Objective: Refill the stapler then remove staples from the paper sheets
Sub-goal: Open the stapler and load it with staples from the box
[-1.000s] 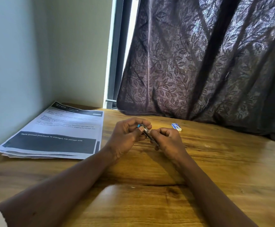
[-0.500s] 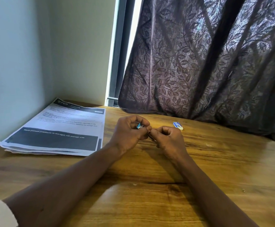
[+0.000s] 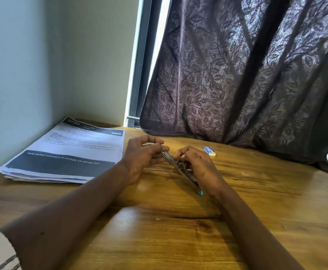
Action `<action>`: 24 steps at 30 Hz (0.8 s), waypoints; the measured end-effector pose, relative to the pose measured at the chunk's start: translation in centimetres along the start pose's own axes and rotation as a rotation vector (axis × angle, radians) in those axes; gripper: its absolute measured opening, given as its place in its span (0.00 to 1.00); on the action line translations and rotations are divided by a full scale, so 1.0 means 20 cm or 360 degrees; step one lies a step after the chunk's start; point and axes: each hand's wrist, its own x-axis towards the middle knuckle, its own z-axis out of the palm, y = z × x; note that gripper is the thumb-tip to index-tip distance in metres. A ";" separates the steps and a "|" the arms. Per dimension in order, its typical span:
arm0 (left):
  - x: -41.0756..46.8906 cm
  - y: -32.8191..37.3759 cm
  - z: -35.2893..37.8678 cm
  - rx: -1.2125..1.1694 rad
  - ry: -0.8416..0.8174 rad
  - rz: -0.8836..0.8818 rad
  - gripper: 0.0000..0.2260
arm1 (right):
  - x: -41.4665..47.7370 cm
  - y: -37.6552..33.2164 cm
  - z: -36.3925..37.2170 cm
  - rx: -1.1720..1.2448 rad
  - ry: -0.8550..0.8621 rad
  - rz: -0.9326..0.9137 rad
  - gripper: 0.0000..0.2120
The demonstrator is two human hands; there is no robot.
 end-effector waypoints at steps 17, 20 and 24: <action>0.01 -0.03 -0.03 0.0235 0.0029 0.0339 0.08 | -0.03 0.01 0.01 0.0523 -0.0275 0.0383 0.15; 0.02 -0.06 -0.03 0.0801 0.0211 0.0732 0.07 | -0.03 0.02 0.03 0.0614 -0.0177 0.0340 0.13; -0.01 -0.06 -0.03 0.1417 0.0135 0.1148 0.11 | -0.03 0.03 0.05 0.0783 -0.0070 0.0322 0.13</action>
